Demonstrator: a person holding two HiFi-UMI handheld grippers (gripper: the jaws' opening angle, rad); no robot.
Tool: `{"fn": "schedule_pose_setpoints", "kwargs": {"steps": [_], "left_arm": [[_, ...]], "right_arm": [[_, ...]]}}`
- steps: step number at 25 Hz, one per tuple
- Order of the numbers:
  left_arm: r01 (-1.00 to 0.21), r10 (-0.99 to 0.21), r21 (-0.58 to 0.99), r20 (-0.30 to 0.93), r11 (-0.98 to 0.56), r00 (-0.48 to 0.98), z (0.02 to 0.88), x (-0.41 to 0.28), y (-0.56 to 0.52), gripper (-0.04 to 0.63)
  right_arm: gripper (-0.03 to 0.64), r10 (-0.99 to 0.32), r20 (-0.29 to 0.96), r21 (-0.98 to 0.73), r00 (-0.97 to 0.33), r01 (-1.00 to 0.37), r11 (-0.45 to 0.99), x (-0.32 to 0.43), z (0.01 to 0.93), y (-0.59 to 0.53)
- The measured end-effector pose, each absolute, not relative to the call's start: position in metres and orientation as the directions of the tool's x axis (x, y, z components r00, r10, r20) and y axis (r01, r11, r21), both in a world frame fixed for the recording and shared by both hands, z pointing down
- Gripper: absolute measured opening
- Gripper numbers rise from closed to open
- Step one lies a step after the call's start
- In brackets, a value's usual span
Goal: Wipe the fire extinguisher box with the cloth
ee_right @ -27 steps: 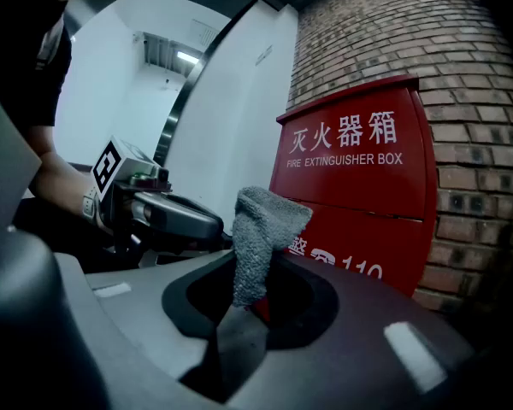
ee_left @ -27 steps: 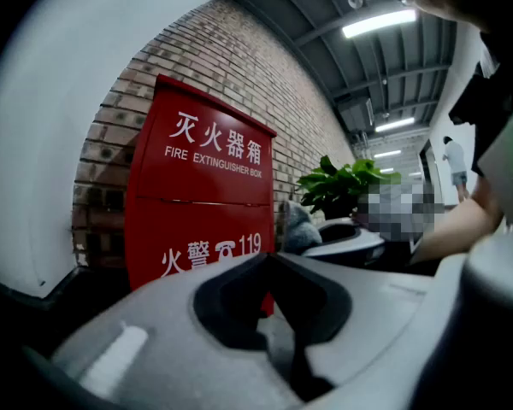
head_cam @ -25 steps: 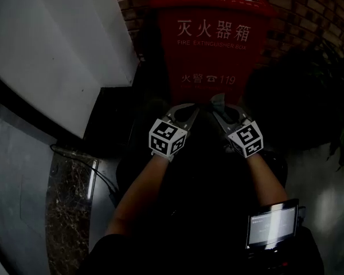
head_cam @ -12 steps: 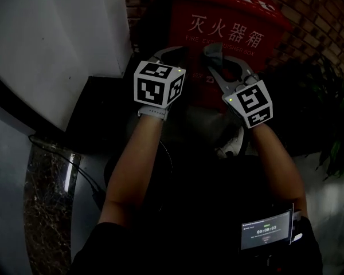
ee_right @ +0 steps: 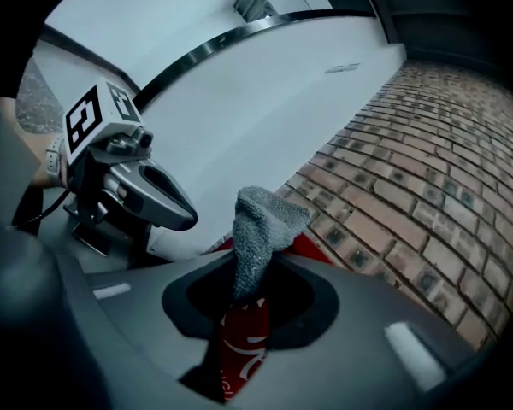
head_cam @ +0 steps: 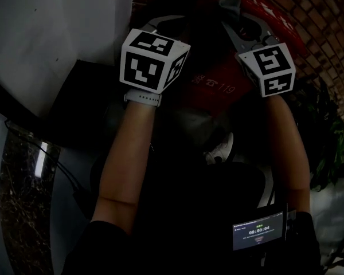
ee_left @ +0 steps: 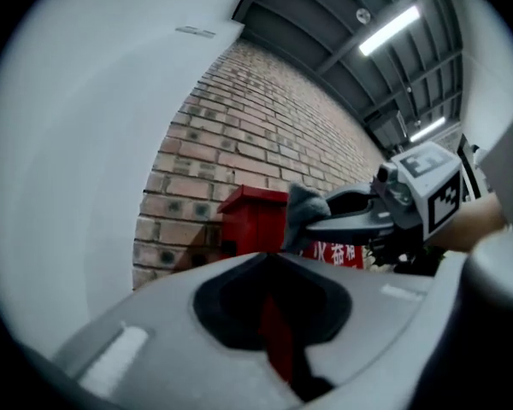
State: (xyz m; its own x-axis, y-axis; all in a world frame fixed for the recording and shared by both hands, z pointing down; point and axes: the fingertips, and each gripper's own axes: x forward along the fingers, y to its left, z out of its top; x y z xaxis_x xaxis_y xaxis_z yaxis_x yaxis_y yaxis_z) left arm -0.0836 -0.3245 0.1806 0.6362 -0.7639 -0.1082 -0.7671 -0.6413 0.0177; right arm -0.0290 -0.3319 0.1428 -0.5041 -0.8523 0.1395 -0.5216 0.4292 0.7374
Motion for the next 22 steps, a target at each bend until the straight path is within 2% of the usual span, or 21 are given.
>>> {"fn": "schedule_pose_setpoints", "kwargs": {"steps": [6,16,22], "left_arm": [[-0.784,-0.773,-0.047,-0.144,-0.619,0.618,0.167,-0.087,-0.315,0.003],[-0.77,-0.769,0.048,-0.111,-0.636,0.629,0.194,-0.09,-0.315,0.003],[-0.786,-0.786,0.036,-0.082,-0.617,0.613,0.21,-0.092,-0.322,0.003]], "right_arm": [[0.08,-0.871,0.118,0.745,-0.478,-0.536,0.396,-0.043,0.129,-0.347],[0.075,-0.902,0.128,0.781,-0.412,-0.519,0.348,-0.05,0.137,-0.361],[0.075,-0.924,0.085,0.864,-0.372,-0.434,0.254,-0.051,0.14,-0.361]]}}
